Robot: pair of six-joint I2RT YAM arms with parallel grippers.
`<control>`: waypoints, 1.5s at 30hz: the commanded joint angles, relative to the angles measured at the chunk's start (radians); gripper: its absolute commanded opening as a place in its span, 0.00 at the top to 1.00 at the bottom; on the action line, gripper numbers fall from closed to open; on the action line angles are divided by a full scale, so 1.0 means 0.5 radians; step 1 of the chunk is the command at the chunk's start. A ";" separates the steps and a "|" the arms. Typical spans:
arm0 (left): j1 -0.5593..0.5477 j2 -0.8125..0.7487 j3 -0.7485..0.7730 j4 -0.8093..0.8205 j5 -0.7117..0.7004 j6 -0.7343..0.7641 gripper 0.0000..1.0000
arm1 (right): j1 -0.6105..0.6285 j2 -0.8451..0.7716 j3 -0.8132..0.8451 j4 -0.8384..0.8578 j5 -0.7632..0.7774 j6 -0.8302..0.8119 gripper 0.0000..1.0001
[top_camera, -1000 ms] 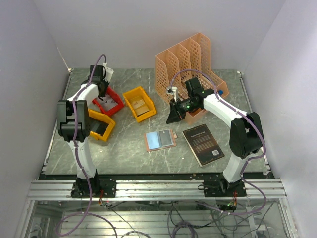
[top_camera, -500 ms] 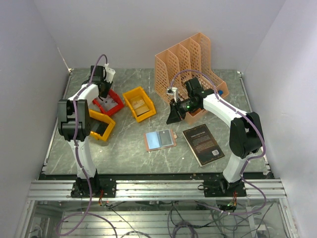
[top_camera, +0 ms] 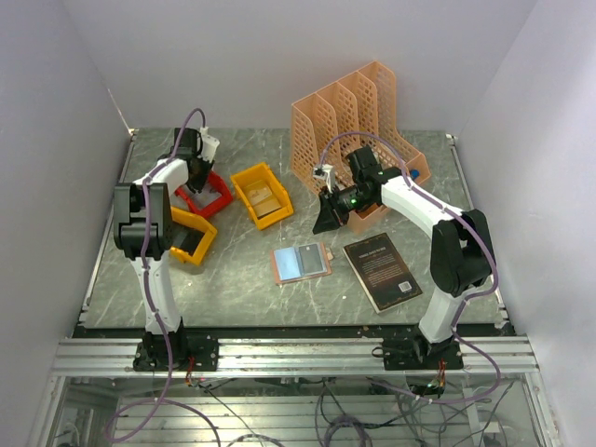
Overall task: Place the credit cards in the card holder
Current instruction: Pick up the credit card from the storage box.
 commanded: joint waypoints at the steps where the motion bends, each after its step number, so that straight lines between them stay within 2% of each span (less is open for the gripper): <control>1: 0.017 0.053 0.084 0.004 -0.002 0.006 0.56 | -0.001 0.025 0.044 -0.022 -0.023 -0.030 0.82; 3: 0.017 0.062 0.103 -0.004 -0.041 -0.006 0.58 | -0.001 0.028 0.045 -0.027 -0.025 -0.034 0.82; 6: 0.017 0.061 0.123 -0.009 -0.094 -0.019 0.67 | -0.001 0.030 0.045 -0.026 -0.026 -0.033 0.82; 9: 0.057 0.031 0.125 0.011 -0.127 -0.026 0.69 | 0.000 0.033 0.045 -0.030 -0.029 -0.034 0.82; 17: 0.066 -0.070 0.084 0.120 -0.269 -0.029 0.68 | 0.000 0.043 0.051 -0.040 -0.035 -0.041 0.82; 36: 0.068 -0.069 0.078 0.212 -0.512 -0.046 0.71 | -0.001 0.042 0.057 -0.049 -0.038 -0.050 0.82; 45: 0.069 -0.069 0.039 0.300 -0.601 -0.024 0.67 | -0.001 0.056 0.060 -0.064 -0.042 -0.056 0.82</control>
